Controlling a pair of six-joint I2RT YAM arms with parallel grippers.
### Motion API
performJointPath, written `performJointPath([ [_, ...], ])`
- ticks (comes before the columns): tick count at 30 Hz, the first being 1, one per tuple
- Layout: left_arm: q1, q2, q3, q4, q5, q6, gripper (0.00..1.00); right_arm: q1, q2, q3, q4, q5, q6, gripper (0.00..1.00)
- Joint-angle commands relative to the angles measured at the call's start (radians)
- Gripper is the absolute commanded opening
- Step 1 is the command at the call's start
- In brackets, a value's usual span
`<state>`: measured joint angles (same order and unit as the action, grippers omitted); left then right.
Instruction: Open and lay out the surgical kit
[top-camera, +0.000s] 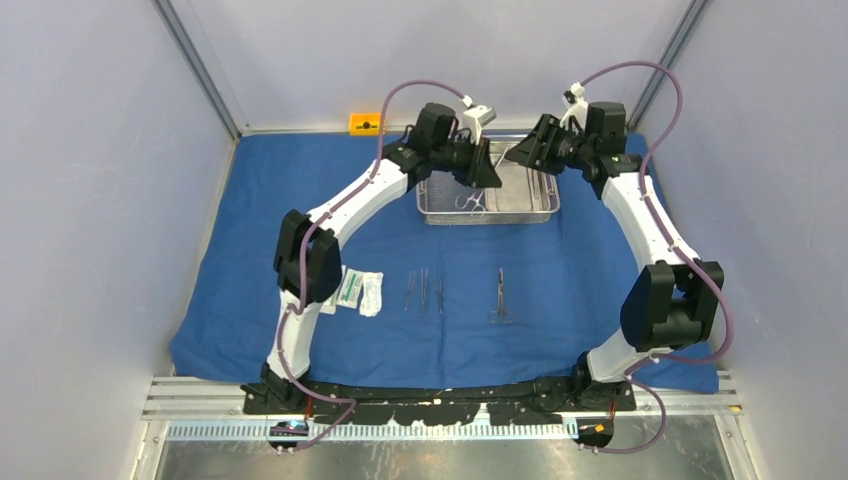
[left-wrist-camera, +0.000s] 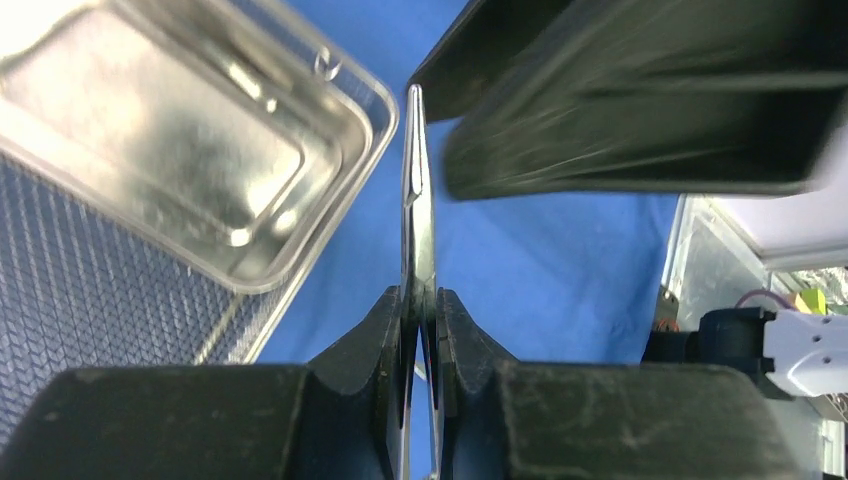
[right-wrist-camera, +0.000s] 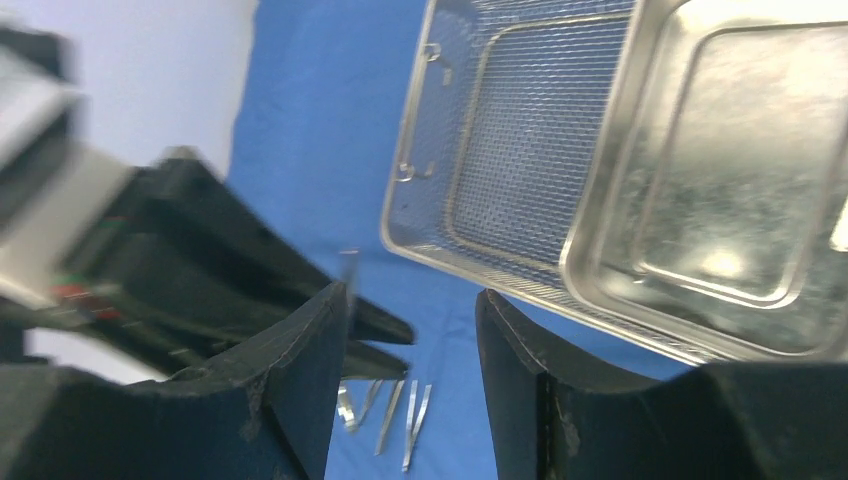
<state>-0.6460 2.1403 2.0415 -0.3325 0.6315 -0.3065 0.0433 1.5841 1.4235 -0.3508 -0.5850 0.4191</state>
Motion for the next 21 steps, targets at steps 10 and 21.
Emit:
performJointPath([
  [10,-0.017,-0.175,-0.235,0.014,-0.082,0.012,0.0,0.012,-0.053,-0.136,0.242,-0.176,0.173,0.54],
  [21,-0.026,-0.198,-0.285,0.036,-0.092,-0.006,0.0,0.039,0.007,-0.183,0.337,-0.219,0.244,0.49],
])
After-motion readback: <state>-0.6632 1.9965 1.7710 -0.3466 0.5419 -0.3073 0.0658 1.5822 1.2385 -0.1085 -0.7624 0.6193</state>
